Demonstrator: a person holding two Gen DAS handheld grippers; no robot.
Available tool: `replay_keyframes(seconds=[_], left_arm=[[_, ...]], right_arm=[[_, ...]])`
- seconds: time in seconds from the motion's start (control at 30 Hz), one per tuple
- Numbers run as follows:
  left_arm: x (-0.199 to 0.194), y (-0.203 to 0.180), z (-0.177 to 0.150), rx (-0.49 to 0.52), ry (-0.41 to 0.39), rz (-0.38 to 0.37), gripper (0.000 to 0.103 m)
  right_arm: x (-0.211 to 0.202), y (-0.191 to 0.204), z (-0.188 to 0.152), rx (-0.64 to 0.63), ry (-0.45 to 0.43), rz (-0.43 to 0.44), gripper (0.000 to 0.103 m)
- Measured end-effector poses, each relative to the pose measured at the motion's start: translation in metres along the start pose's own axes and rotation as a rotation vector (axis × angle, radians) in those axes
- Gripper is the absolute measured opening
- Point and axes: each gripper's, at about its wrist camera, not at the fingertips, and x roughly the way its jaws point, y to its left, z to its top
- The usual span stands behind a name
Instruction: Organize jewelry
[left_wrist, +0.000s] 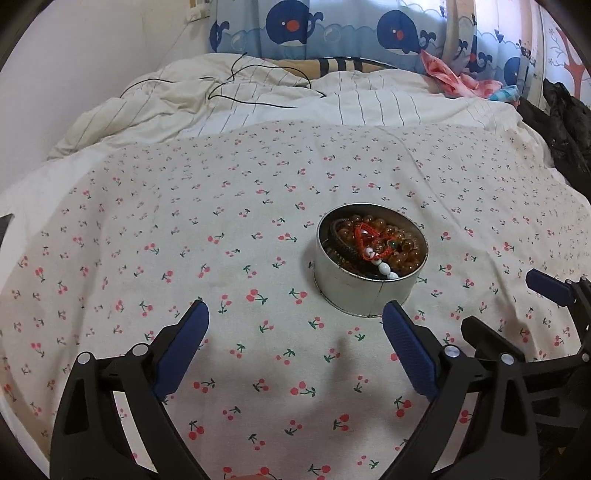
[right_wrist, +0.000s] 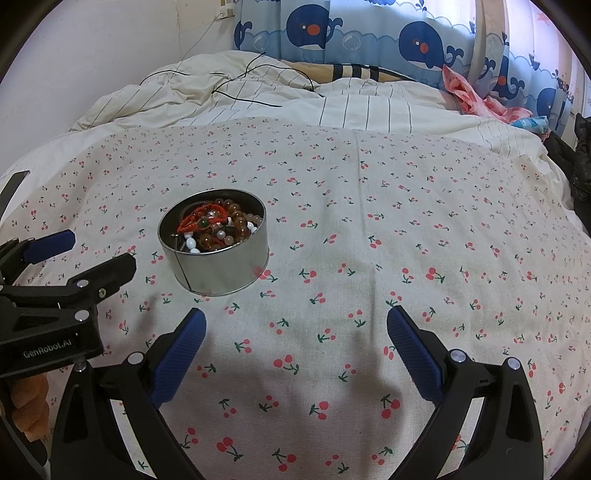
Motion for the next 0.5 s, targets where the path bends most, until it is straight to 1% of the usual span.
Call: replay_keyframes(seconds=[0.1,0.17,0.33,0.5], left_arm=[[-0.001,0.001,0.001,-0.002,-0.004,0.010,0.091],[0.000,0.004,0.001,-0.024,-0.002,0.021,0.091],[0.007,0.014,0.004,-0.080,0.041,-0.018,0.092],[0.009,0.010,0.002,-0.062,0.049,-0.014,0.092]], right_arm=[[0.001,-0.003,0.000,0.008,0.005,-0.005,0.094],[0.000,-0.005,0.002,0.013,0.007,-0.009,0.094],[-0.002,-0.006,0.001,0.016,0.006,-0.006,0.094],[-0.002,-0.007,0.003,0.013,0.009,-0.003,0.094]])
